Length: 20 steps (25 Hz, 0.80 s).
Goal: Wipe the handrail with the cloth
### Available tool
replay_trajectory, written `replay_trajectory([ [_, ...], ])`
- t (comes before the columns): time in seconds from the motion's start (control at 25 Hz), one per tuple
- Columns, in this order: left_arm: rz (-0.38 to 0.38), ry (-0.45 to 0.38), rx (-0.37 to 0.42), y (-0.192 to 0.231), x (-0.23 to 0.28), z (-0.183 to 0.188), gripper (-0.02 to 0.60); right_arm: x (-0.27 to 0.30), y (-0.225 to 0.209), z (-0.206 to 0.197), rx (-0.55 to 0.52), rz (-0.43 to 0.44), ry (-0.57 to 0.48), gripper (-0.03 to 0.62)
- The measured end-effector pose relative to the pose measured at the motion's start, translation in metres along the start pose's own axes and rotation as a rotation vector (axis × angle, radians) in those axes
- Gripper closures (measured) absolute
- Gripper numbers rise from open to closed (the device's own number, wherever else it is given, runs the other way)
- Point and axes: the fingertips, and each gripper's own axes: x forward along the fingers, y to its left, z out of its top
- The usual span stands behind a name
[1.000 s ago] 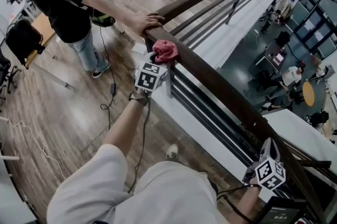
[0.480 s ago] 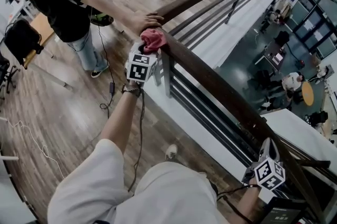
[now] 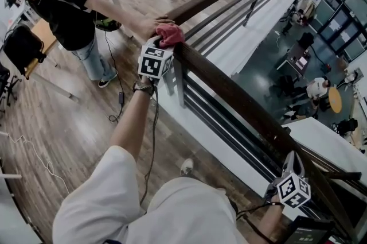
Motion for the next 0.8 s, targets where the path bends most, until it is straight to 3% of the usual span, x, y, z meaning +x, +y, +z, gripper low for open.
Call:
replay_trajectory([
  [0.24, 0.007, -0.029, -0.049, -0.002, 0.001, 0.003, 0.494, 0.0, -0.012, 0.0, 0.018, -0.015, 0.0, 0.592],
  [0.8, -0.05, -0.045, -0.036, -0.05, -0.011, -0.001, 0.495, -0.004, -0.009, -0.003, 0.027, -0.003, -0.034, 0.592],
])
